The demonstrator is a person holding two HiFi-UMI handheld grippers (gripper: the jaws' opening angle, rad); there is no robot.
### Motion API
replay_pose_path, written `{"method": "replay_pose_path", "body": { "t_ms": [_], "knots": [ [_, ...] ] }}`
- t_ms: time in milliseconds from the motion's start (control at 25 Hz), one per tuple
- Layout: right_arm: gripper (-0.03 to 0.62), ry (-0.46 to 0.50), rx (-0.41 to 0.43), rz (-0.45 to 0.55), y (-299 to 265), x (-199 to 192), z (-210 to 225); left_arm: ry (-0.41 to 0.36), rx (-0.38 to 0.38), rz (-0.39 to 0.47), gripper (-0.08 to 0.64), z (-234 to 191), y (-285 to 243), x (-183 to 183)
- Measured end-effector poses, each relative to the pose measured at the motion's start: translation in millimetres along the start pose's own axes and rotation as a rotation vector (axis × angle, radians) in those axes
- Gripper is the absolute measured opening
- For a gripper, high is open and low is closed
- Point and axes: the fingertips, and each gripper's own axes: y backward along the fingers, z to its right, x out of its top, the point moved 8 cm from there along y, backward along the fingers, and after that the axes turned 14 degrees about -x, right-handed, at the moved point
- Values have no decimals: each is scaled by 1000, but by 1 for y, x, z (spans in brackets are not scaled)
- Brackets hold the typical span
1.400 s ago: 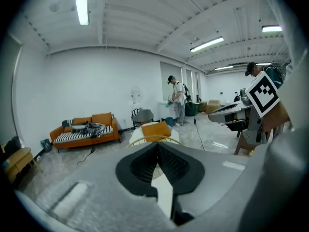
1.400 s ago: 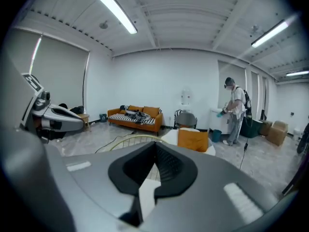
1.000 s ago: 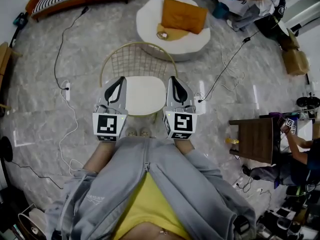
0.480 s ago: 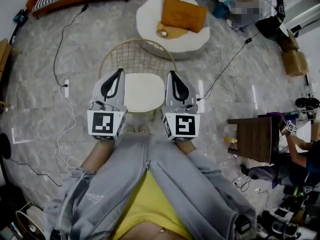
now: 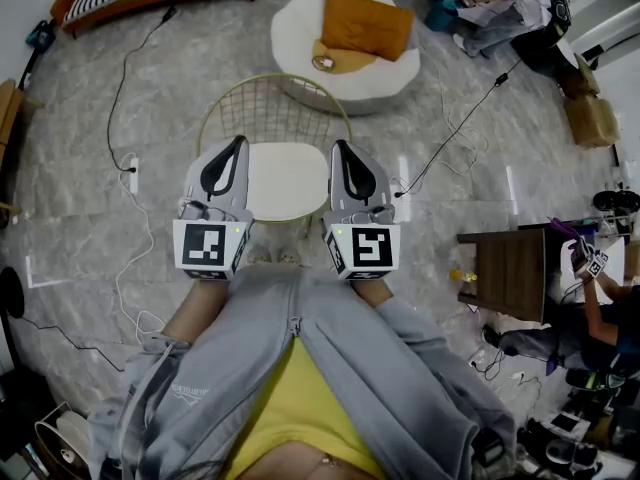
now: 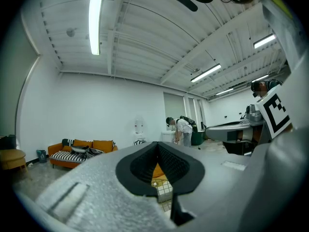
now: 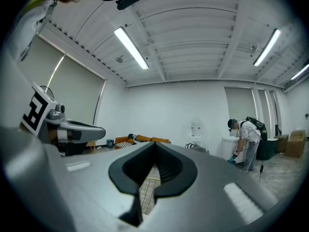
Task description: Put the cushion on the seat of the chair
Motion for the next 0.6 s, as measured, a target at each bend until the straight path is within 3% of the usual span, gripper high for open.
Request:
{"method": "replay_pose_path", "body": {
  "t_ms": [600],
  "knots": [
    [-2, -19, 10, -25, 5, -13, 14, 9, -3, -8, 8, 14, -6, -10]
  ]
}}
